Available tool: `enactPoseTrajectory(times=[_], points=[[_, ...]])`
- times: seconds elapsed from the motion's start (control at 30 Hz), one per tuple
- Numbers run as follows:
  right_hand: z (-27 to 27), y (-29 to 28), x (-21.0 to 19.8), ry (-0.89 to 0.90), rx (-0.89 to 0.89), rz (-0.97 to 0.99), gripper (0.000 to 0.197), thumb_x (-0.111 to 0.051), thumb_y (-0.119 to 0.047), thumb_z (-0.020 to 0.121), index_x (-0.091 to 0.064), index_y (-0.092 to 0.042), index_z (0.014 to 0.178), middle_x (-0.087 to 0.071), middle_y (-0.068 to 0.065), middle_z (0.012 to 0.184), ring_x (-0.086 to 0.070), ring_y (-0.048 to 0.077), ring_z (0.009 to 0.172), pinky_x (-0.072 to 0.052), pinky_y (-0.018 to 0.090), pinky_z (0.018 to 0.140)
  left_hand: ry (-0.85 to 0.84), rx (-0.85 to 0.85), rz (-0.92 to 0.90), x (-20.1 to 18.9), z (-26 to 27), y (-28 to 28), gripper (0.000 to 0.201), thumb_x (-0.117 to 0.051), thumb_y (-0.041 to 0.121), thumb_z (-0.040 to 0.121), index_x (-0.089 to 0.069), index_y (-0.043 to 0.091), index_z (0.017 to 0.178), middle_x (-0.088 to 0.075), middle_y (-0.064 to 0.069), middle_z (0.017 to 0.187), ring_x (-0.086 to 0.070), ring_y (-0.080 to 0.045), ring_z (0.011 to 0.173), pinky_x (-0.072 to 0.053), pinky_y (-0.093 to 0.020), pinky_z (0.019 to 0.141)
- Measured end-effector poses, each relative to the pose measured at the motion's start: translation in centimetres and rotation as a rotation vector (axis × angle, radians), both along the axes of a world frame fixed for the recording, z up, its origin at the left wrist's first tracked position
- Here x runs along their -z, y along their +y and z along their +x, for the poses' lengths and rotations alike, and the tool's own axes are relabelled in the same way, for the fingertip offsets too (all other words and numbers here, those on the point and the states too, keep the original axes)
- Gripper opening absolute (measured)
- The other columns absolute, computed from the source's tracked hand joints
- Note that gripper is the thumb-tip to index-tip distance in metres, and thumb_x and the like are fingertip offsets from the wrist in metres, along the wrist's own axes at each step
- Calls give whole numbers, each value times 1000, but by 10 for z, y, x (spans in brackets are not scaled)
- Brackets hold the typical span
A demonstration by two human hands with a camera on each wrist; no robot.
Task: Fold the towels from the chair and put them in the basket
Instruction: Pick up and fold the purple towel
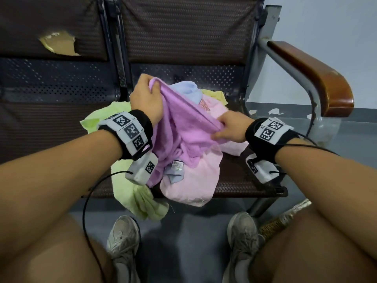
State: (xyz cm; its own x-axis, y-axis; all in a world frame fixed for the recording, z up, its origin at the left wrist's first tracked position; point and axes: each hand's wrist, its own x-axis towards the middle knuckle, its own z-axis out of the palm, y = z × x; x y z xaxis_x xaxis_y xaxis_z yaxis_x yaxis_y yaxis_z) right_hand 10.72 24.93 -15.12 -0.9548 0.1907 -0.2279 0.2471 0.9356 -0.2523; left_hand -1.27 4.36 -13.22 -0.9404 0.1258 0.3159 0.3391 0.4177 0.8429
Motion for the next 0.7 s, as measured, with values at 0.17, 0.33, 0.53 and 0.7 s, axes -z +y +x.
enactPoseTrajectory(times=[0.17,0.33,0.53,0.7], points=[[-1,15,1,311,275,-269,38,-37,-25,105,-67,-2,103,-72,14,101,-67,31,97,-53,41,89,-21,172,-182,8,0,3,18,-55,14,92,-72,15,92,-70,-7,90,-65,-28,92,-45,-26,72],[-9,-6,-22,696,160,-538,21,-50,-29,102,-54,-11,92,-56,-1,83,-53,9,74,-48,27,73,-119,152,-298,15,5,10,34,-79,23,72,-49,19,58,-60,1,66,-54,-21,67,-38,-25,58],[2,1,-21,444,6,-224,7,-63,-19,88,-66,-15,83,-65,1,75,-58,15,67,-42,28,61,-324,-107,47,-8,-12,7,38,-42,26,93,-70,0,92,-71,-18,98,-63,-38,99,-43,-33,75],[5,17,-11,440,186,-103,21,-55,-21,95,-58,-22,74,-58,-1,67,-54,21,67,-36,27,65,-539,-64,455,-20,-17,7,36,-39,16,93,-70,1,104,-74,-15,90,-73,-35,87,-58,-35,65]])
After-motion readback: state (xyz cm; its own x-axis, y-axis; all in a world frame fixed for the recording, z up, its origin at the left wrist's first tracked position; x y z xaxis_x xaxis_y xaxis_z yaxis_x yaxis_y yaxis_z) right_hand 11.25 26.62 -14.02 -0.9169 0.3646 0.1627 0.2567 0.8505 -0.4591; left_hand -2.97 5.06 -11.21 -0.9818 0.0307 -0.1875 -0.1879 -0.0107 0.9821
